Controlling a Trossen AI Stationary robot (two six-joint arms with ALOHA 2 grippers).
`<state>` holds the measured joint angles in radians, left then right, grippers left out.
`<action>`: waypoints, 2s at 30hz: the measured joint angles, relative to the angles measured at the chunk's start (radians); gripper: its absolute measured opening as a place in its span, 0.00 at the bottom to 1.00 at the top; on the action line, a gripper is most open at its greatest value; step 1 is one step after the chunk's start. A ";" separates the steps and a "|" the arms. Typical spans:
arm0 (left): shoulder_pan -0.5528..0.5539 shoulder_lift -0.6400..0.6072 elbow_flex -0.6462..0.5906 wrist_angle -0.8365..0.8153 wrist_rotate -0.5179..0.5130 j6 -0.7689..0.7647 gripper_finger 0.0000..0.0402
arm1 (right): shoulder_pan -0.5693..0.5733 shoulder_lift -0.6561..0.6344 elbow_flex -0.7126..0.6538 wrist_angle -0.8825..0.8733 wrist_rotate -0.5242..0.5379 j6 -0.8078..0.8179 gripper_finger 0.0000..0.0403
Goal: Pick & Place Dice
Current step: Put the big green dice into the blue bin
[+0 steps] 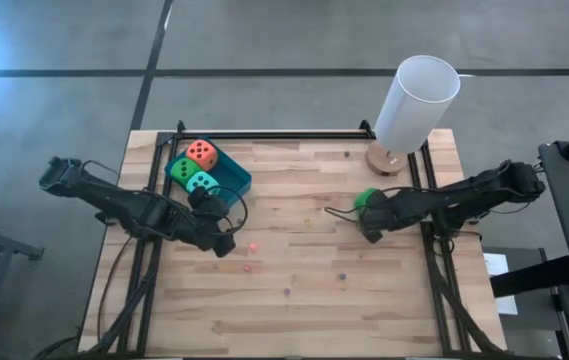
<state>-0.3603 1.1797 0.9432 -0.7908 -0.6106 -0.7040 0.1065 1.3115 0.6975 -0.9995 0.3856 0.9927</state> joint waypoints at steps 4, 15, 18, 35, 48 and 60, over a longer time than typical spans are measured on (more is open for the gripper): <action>0.000 0.000 0.000 0.001 0.000 0.000 0.91 | -0.036 0.054 0.000 0.047 0.012 -0.052 0.02; 0.000 0.000 0.000 0.002 0.000 0.001 0.90 | -0.154 0.151 0.002 0.097 0.163 -0.170 0.02; 0.000 0.000 0.000 0.007 0.000 0.020 0.88 | -0.173 0.152 0.002 0.146 0.211 -0.236 0.02; 0.000 0.000 0.000 0.010 0.000 0.027 0.88 | -0.219 0.217 0.002 0.706 0.299 -0.751 0.02; 0.000 0.000 0.000 0.010 0.000 0.027 0.90 | -0.221 0.151 0.014 0.661 0.297 -0.836 0.02; 0.000 0.000 0.000 0.014 0.000 0.023 0.86 | -0.220 -0.041 0.011 0.538 0.296 -0.699 0.02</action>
<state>-0.3607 1.1797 0.9428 -0.7769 -0.6102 -0.6807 -0.1139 1.2701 0.7082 -0.4615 0.6818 0.2935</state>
